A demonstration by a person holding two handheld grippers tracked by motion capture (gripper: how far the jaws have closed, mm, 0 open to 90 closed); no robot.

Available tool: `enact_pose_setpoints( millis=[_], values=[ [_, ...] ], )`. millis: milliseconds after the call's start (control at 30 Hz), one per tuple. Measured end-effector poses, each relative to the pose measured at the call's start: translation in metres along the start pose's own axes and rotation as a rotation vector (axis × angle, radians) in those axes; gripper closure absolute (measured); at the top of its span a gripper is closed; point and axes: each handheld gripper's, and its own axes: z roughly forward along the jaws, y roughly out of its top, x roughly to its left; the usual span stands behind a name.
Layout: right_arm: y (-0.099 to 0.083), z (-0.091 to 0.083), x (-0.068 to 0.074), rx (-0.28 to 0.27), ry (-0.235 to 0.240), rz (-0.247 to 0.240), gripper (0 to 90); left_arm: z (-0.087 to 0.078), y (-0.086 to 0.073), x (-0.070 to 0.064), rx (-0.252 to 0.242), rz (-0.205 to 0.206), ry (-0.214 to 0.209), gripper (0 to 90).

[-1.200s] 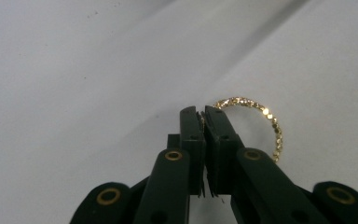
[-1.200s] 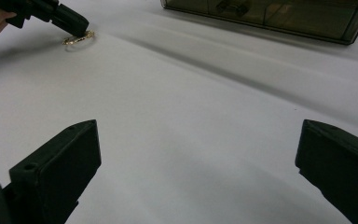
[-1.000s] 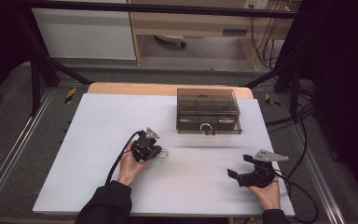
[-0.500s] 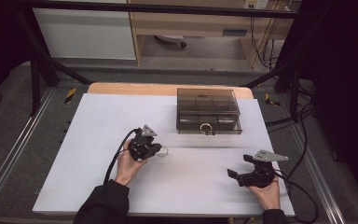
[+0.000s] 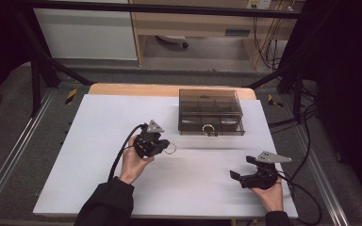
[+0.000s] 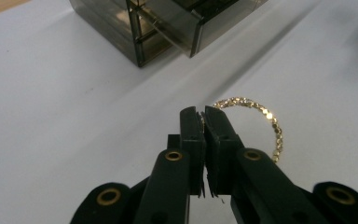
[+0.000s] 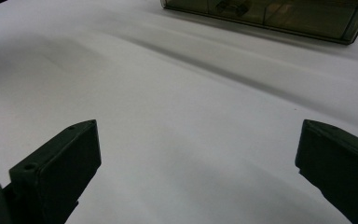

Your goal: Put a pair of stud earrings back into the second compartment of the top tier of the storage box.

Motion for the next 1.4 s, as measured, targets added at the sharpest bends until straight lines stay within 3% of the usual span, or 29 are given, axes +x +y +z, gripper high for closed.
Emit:
enact_pose_setpoints(
  millis=[867, 1400],
  values=[
    [0.000, 0.000, 0.000, -0.003, 0.007, 0.001, 0.4, 0.018, 0.069, -0.040, -0.027, 0.079, -0.030, 86.3],
    [0.000, 0.000, 0.000, 0.001, 0.005, -0.001, 0.4, 0.041, 0.098, -0.043, -0.030, 0.071, -0.021, 86.3]
  ],
)
